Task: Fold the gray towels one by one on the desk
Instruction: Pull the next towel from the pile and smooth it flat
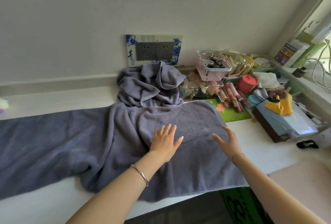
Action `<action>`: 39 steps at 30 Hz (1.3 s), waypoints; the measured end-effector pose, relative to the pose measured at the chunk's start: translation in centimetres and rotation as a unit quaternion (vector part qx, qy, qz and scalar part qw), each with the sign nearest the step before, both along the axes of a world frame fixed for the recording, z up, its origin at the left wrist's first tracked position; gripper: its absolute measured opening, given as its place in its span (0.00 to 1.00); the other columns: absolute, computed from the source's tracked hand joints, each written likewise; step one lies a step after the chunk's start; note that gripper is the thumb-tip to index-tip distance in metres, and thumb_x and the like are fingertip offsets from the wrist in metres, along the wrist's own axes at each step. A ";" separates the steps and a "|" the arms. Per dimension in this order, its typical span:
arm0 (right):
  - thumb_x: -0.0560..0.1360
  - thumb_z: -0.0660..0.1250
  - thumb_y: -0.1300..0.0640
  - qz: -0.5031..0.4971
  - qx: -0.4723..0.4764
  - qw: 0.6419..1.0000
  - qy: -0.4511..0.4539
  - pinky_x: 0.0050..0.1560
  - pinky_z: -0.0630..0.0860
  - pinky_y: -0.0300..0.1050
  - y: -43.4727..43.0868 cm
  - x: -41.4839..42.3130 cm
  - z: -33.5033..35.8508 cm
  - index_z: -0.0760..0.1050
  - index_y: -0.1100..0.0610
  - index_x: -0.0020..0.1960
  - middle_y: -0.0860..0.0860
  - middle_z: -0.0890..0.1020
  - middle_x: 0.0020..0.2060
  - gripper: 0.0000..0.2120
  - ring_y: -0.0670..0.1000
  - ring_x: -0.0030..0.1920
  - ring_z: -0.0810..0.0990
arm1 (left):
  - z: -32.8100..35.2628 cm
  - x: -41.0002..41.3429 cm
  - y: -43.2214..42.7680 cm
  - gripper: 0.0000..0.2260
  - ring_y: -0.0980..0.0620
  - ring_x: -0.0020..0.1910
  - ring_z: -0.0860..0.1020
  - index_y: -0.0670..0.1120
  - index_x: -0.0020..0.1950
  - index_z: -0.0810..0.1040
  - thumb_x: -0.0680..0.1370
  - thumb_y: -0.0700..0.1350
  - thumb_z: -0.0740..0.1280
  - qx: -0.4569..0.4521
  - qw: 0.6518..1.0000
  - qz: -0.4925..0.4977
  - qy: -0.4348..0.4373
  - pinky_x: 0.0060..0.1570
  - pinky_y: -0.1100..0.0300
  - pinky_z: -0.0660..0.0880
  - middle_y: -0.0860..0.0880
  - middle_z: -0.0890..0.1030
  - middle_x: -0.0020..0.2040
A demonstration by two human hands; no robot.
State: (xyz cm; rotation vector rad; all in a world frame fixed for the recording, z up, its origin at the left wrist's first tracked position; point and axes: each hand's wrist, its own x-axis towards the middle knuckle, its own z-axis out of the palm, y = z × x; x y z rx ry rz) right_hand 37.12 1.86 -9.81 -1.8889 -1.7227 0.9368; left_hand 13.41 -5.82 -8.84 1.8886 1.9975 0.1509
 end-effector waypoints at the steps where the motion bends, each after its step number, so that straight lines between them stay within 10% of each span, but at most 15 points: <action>1: 0.73 0.70 0.51 -0.010 -0.010 1.000 0.011 0.70 0.61 0.48 1.3 1.3 -0.3 0.64 0.59 0.72 0.56 0.66 0.71 0.32 0.56 0.70 0.65 | -0.3 1.4 1.1 0.28 0.46 0.76 0.50 0.48 0.78 0.50 0.81 0.60 0.47 -0.007 1.000 0.005 -0.001 0.74 0.49 0.47 0.47 0.52 0.78; 9: 0.74 0.70 0.50 -0.052 -0.066 0.995 0.061 0.65 0.69 0.55 10.7 4.8 -3.5 0.65 0.64 0.70 0.60 0.73 0.65 0.31 0.60 0.62 0.74 | -4.3 6.7 5.5 0.29 0.47 0.77 0.47 0.49 0.78 0.48 0.81 0.62 0.43 -0.050 0.997 0.057 0.030 0.75 0.48 0.46 0.48 0.48 0.79; 13: 0.76 0.65 0.47 -0.035 -0.036 0.998 -0.024 0.64 0.69 0.54 14.7 3.9 -4.2 0.71 0.61 0.66 0.60 0.76 0.62 0.25 0.61 0.62 0.74 | -5.8 8.0 5.0 0.48 0.48 0.77 0.45 0.50 0.78 0.46 0.64 0.71 0.21 -0.035 0.996 0.063 0.052 0.74 0.49 0.42 0.50 0.44 0.78; 18: 0.75 0.64 0.42 -0.032 -0.001 0.987 -0.156 0.61 0.68 0.50 18.2 2.6 -4.7 0.77 0.56 0.60 0.59 0.75 0.61 0.22 0.60 0.62 0.71 | -7.4 8.5 5.4 0.33 0.44 0.66 0.73 0.47 0.69 0.72 0.80 0.63 0.38 0.015 0.992 0.093 0.083 0.67 0.49 0.57 0.47 0.72 0.70; 22: 0.76 0.63 0.43 0.008 0.021 0.979 -0.202 0.59 0.65 0.49 18.7 1.8 -4.8 0.79 0.54 0.55 0.57 0.76 0.59 0.17 0.60 0.62 0.69 | -7.6 8.1 5.8 0.45 0.50 0.77 0.46 0.53 0.78 0.50 0.67 0.70 0.22 0.016 0.994 0.091 0.051 0.71 0.54 0.35 0.54 0.46 0.77; 25: 0.79 0.61 0.52 0.021 0.101 0.992 -0.068 0.44 0.68 0.49 17.6 2.6 -5.0 0.73 0.59 0.51 0.60 0.80 0.48 0.10 0.64 0.50 0.77 | -7.5 8.7 5.7 0.45 0.52 0.77 0.39 0.54 0.78 0.44 0.64 0.71 0.21 0.017 0.995 0.092 0.039 0.71 0.54 0.33 0.57 0.38 0.75; 39: 0.81 0.56 0.53 -0.038 0.175 0.970 -0.165 0.40 0.66 0.51 23.6 11.4 -0.9 0.68 0.60 0.55 0.67 0.79 0.46 0.10 0.68 0.46 0.78 | -6.5 17.8 12.0 0.41 0.50 0.76 0.37 0.54 0.78 0.47 0.68 0.69 0.31 0.002 0.999 0.007 -0.035 0.72 0.50 0.33 0.53 0.42 0.78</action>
